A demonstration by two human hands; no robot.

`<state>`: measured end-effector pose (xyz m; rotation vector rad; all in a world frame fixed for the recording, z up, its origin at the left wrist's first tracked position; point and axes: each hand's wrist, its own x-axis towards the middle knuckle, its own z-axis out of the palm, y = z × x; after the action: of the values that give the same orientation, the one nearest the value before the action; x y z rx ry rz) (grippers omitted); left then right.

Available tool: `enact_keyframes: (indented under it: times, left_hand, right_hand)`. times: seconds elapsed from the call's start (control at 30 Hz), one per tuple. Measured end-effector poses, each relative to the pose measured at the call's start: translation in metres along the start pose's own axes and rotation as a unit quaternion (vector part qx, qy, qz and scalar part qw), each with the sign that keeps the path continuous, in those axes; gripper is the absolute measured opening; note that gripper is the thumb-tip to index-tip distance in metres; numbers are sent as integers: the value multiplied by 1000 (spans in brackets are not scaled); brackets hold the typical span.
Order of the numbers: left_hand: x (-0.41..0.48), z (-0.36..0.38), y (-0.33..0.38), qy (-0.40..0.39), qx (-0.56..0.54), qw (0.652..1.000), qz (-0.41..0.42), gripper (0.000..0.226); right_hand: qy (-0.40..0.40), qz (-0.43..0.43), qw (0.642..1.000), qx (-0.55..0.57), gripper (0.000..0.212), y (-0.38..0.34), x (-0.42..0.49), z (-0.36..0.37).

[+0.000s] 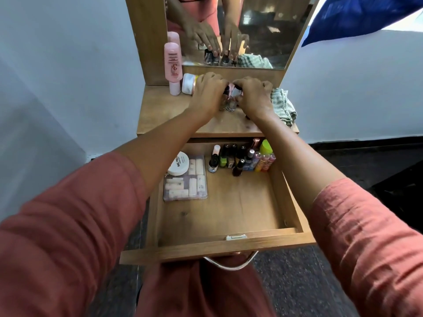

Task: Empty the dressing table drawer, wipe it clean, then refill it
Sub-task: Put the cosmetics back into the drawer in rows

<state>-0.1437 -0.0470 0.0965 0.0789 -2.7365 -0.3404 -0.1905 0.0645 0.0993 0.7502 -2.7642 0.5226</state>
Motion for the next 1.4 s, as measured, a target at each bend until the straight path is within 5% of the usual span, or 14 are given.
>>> enact_keyframes:
  times: [0.37,0.77,1.4]
  left_hand:
    - [-9,-7,8,23,-59,998,-9,21]
    - [-65,-23,28,7,-176,984,-12,29]
    - [-123,24,35,-131,-204,967,-82,30]
  right_hand:
    - [16,-21,998,64,24,-2,-9,-9]
    - [-30,-21,990,133,29,-4,-66,-40]
    - [-151,-26,985,83,32,19,-131,23]
